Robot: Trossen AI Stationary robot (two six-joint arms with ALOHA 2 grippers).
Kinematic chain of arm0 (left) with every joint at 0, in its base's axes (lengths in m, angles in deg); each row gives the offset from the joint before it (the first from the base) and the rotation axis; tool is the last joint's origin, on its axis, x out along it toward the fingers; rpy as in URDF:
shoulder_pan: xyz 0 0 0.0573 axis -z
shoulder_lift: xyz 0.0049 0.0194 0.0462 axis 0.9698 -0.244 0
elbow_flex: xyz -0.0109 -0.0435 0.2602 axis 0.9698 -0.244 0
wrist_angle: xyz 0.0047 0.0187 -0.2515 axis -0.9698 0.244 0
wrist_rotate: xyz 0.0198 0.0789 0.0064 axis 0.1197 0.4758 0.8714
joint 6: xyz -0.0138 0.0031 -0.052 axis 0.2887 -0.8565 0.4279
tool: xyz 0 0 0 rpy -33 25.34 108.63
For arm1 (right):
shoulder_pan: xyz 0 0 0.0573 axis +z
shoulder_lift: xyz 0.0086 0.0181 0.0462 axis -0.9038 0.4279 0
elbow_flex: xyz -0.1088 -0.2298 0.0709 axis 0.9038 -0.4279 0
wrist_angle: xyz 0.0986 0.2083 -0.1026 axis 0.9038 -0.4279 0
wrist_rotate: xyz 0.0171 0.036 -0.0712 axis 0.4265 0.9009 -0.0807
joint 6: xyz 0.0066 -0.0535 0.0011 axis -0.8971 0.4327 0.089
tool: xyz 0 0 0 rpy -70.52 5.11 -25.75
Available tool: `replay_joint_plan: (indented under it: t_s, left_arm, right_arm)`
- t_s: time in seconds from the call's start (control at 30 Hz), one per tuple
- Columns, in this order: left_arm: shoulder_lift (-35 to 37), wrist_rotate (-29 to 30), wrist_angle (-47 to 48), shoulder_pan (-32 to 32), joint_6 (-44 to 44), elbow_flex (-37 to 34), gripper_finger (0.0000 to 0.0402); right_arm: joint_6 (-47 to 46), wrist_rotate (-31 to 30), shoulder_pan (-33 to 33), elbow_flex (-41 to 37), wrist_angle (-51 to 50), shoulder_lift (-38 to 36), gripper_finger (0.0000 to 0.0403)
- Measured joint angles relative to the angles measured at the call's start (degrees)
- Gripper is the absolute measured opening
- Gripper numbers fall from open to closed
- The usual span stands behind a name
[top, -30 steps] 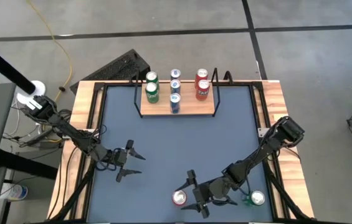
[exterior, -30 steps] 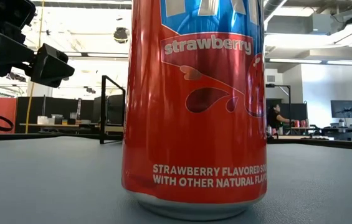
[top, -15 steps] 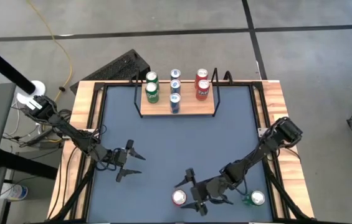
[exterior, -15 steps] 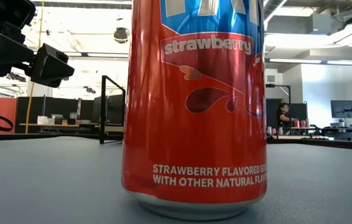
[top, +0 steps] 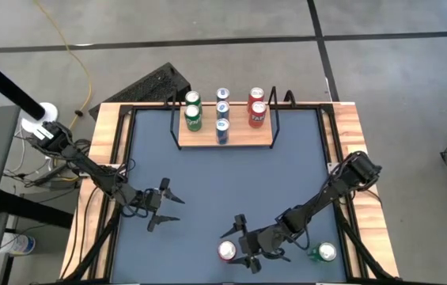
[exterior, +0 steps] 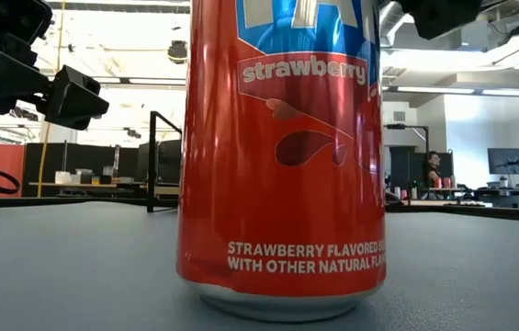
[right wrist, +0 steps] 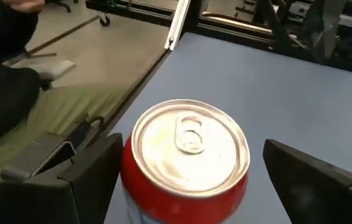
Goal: Place canned beverage on shelf
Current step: Put the orange soda can on the shelf aligned with the other orange soda cans
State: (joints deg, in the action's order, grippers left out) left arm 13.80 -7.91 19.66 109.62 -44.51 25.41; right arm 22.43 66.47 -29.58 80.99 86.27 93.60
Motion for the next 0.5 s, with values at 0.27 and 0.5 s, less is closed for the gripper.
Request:
replay_joint_plan:
  t_s: [0.27,0.5]
  left_arm:
    - [0.0,0.1,0.4,0.0,0.3,0.0,0.0269]
    - [0.0,0.2,0.4,0.0,0.3,0.0,0.0269]
  right_arm:
    - [0.1,0.2,0.0,0.6,1.1,1.0,0.0381]
    - [-0.2,0.4,0.0,0.6,0.5,1.1,0.0346]
